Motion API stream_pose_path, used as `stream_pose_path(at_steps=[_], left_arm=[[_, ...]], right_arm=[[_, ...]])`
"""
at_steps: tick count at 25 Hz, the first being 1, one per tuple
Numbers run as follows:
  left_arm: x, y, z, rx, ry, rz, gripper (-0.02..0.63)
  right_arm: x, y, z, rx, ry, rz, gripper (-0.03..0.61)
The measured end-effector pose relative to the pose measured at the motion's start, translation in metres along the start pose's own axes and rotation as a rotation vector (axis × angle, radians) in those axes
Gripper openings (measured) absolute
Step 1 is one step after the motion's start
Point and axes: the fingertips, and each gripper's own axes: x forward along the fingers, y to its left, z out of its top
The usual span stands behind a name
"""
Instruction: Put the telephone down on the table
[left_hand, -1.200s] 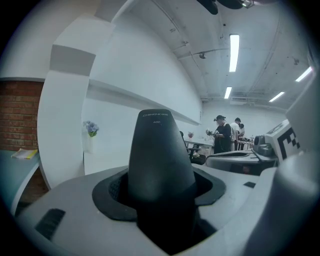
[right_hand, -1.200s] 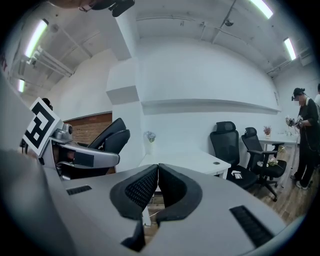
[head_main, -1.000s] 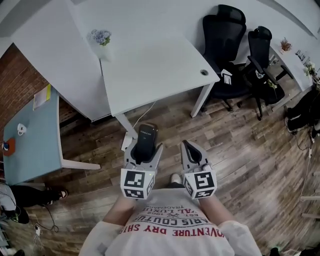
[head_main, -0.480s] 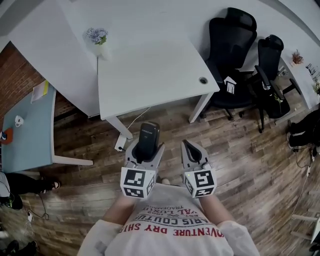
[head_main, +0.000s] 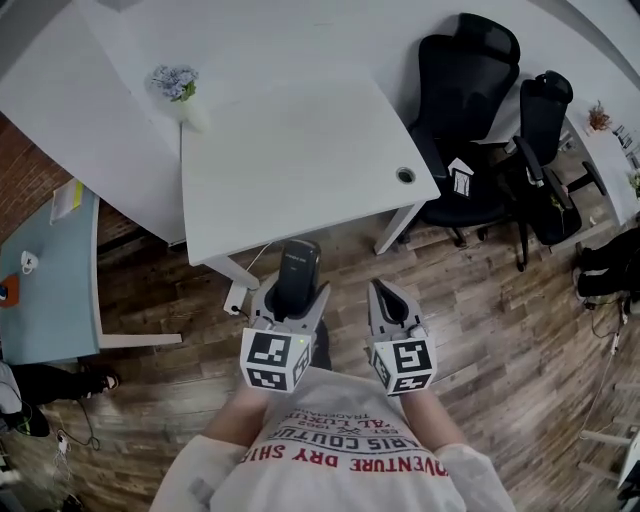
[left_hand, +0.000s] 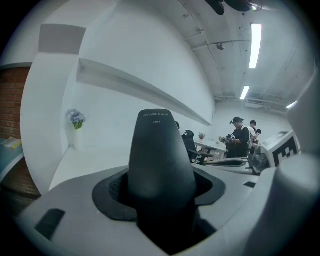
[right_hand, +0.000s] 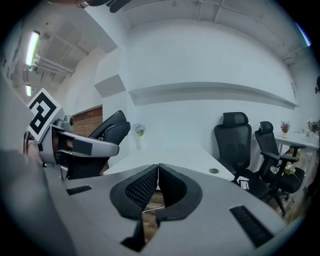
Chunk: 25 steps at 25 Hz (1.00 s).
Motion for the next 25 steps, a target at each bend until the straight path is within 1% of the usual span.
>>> stream_pose_path(at_steps=[3,8,12,18,21,25], left_arm=[[0.031,0.017,0.011,-0.019,0.000,-0.014,0.299],[0.082,0.049,0.028,-0.037,0.019,-0.035,0.299],[0.121,0.090,0.045,-0.053,0.031,-0.036,0.299],[0.176,0.151,0.070,-0.059,0.034,-0.011,0.299],[0.190,0.174,0.080,-0.060,0.033,0.011,0.299],[0.201,0.202,0.084,-0.086,0.038,0.059,0.299]], right_arm=[[0.028,-0.013,0.004,0.018,0.022,0.003,0.025],[0.081,-0.035,0.014,0.000,0.059,-0.012,0.025],[0.137,-0.045,0.032,-0.004,0.066,-0.010,0.025],[0.218,-0.061,0.057,-0.015,0.065,0.012,0.025],[0.248,-0.066,0.065,-0.005,0.062,0.025,0.025],[0.283,-0.064,0.074,-0.016,0.065,0.059,0.025]])
